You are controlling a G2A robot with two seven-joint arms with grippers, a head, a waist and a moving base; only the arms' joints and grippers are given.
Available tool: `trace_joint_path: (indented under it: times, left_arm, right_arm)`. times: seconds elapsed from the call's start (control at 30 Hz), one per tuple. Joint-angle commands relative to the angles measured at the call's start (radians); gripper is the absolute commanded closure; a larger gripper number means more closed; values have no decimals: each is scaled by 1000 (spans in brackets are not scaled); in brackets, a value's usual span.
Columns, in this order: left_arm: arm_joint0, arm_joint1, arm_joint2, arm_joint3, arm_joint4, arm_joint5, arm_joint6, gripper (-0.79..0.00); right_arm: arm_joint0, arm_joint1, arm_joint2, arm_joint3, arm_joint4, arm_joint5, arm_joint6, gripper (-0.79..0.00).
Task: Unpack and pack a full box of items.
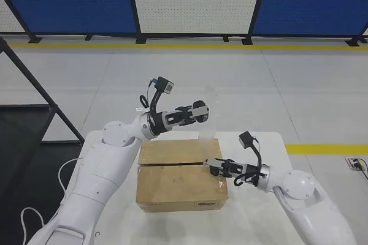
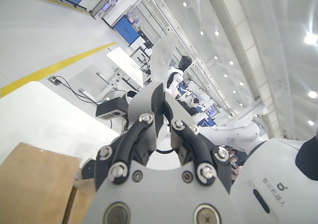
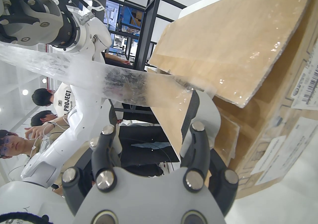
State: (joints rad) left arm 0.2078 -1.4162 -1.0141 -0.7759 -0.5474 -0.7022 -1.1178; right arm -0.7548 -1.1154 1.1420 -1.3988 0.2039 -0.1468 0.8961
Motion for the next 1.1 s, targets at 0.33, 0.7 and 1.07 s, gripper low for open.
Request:
trace_joint_path:
  times: [0.33,0.7,1.07]
  left_arm:
    - [29,9,-16,-33,7,2,-2,0]
    - [60,19,-37,-70,15,4,1,0]
    - [87,28,-53,-105,29,13,15,0]
  right_arm:
    - [-31,6,29,-43,-8,44,-35,-563]
    - [-49,7,41,-73,-3,29,-52,-533]
    - [-29,1,17,-43,23,15,-14,-557]
